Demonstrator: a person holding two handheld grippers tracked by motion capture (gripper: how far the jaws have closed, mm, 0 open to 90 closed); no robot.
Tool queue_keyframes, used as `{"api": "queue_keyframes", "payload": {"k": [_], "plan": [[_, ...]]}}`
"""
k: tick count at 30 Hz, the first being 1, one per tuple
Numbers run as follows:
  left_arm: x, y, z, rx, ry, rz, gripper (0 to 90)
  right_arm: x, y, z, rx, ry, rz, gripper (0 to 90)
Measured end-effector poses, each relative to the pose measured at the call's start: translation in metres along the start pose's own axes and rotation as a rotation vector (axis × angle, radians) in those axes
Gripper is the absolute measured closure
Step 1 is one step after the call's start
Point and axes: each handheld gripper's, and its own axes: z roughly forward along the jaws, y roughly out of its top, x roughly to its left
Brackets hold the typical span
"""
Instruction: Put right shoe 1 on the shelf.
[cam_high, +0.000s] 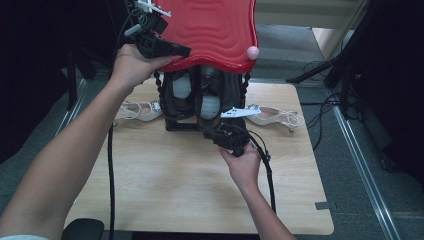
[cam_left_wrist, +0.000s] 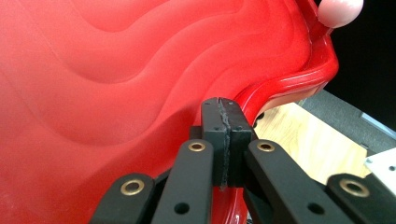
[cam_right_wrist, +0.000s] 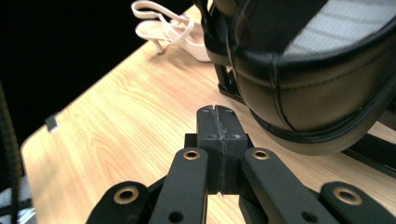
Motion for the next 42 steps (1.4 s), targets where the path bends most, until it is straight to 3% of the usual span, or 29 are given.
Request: {"api": "queue_keyframes", "payload": {"k": [2, 7, 17, 23, 27, 33, 38, 42], "plan": [[0.000, 0.000, 0.000, 0.000, 0.000, 0.007, 90.0, -0.003, -0.003, 0.005, -0.002, -0.018, -0.007, 90.0], [0.000, -0.001, -0.001, -0.001, -0.002, 0.004, 90.0, -0.008, -0.002, 0.017, -0.028, -0.018, 0.028, 90.0], [0.000, -0.001, -0.001, -0.007, -0.008, 0.008, 90.0, -0.002, -0.001, 0.028, -0.083, -0.061, 0.034, 90.0], [0.001, -0.001, -0.001, -0.001, -0.011, 0.004, 90.0, -0.005, 0.003, 0.023, -0.051, -0.063, -0.010, 90.0], [0.001, -0.001, -0.001, -0.001, -0.011, 0.003, 90.0, -0.011, 0.004, 0.022, -0.035, -0.026, -0.013, 90.0], [0.001, -0.001, -0.001, -0.001, -0.010, 0.005, 90.0, -0.011, 0.004, 0.013, -0.017, -0.016, -0.054, 90.0], [0.001, -0.001, -0.001, -0.001, -0.013, 0.003, 90.0, -0.012, 0.003, 0.007, -0.012, -0.035, -0.115, 90.0], [0.001, 0.000, -0.001, 0.000, -0.014, 0.004, 90.0, -0.013, 0.006, 0.004, -0.012, -0.042, -0.127, 90.0]]}}
